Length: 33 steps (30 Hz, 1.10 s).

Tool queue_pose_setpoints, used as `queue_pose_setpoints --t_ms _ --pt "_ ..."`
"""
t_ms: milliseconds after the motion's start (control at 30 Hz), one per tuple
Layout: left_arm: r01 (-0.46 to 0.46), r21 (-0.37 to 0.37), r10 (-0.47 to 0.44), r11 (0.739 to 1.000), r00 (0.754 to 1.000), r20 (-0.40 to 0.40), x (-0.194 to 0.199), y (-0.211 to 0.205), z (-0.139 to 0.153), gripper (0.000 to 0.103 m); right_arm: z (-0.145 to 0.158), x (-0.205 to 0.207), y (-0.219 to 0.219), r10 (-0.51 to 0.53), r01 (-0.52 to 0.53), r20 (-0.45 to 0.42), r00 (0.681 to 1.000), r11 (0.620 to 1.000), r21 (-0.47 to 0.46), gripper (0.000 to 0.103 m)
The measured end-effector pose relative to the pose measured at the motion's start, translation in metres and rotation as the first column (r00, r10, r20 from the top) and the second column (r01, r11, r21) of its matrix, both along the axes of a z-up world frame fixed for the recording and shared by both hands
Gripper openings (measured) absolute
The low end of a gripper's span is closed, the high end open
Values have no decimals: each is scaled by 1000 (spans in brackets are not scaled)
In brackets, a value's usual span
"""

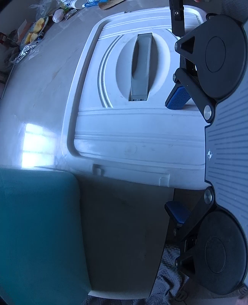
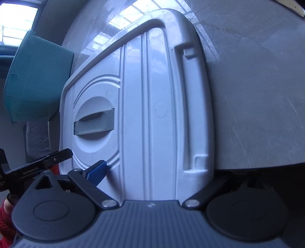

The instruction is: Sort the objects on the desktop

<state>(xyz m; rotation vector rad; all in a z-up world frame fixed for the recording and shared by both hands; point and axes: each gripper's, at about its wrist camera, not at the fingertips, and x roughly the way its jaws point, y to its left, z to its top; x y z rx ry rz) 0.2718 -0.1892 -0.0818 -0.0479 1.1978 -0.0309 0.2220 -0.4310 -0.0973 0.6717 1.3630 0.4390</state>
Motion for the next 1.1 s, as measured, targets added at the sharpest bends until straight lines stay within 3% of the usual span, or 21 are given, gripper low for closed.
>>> queue_pose_setpoints --t_ms 500,833,1100 --pt "31 -92 -35 995 999 -40 3 23 -1 103 22 -2 16 44 -44 -29 999 999 -7 90" --pt "64 -281 -105 958 985 -135 -1 39 -16 103 28 -8 33 88 -89 -40 995 996 -11 90" --pt "70 -364 -131 929 980 -147 12 44 -36 103 20 -8 51 83 -84 -58 995 996 -12 90"
